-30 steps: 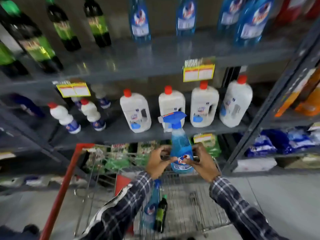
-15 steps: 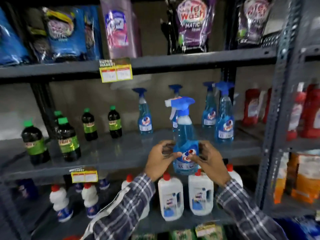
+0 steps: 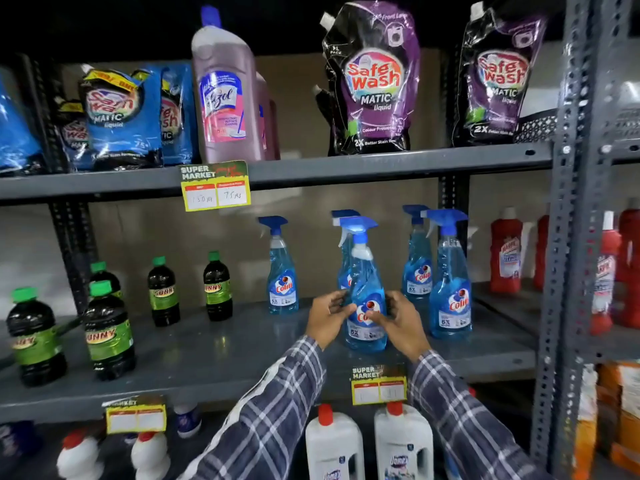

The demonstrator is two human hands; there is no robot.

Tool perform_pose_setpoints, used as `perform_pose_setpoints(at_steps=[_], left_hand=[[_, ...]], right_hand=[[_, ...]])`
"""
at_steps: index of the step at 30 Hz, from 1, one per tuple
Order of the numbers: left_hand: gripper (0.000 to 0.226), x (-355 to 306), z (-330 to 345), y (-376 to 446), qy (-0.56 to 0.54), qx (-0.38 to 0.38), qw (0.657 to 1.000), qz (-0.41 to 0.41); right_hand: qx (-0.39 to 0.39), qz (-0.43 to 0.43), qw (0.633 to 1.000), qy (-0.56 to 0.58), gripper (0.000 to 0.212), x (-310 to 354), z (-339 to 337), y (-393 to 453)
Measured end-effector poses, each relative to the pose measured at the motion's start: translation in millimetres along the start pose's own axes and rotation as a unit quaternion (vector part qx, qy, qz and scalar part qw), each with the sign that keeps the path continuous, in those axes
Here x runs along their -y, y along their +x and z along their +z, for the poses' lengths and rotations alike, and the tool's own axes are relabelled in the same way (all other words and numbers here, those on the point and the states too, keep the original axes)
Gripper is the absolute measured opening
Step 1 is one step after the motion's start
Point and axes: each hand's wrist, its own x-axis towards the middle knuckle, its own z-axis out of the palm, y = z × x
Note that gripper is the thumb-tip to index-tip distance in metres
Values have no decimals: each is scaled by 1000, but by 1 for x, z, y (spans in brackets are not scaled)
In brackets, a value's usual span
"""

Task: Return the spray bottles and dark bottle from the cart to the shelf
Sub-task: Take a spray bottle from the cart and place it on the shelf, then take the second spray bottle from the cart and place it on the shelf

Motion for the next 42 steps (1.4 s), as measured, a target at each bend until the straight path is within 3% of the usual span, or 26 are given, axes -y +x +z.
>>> perform_pose_setpoints(at_steps=[12,15,18,20,22,25,28,31,37,39,42], left_hand=[[43,6,4,13,-58,26,998,-30],[56,-3,-3,-24,-77,-19,997,-2],[44,16,-13,-98,-115,-49,991,51],[35,33,-20,-157,-144,-36,988,40],[30,67,-20,-213,-149,-32,988,-26],[26,137,-17,-295,-100,-40,982,-158],[26,222,-22,-372,-93,-46,938,-332],[27,289,-32,-432,-95,-67,883,-455],[39,403,-46,-500,-5,7,844,-536],[44,441,-45,-512,-5,36,827,-561],[45,497,-37,-524,0,45,816,-576]], right_hand=[[-9,3,1000,-15,54,-13,4,16],[-64,-26,998,-8,63,-7,2,-14],[-171,-72,982,40,45,-15,5,-80],[-191,-98,975,57,26,-28,14,-136],[-153,-61,985,54,15,-56,30,-197],[-64,72,995,28,5,-109,55,-286],[39,236,971,-13,5,-173,86,-369],[109,358,926,-45,13,-223,116,-431],[284,459,834,-115,20,-307,201,-504],[306,489,803,-149,13,-336,228,-515],[317,490,790,-187,23,-378,263,-518]])
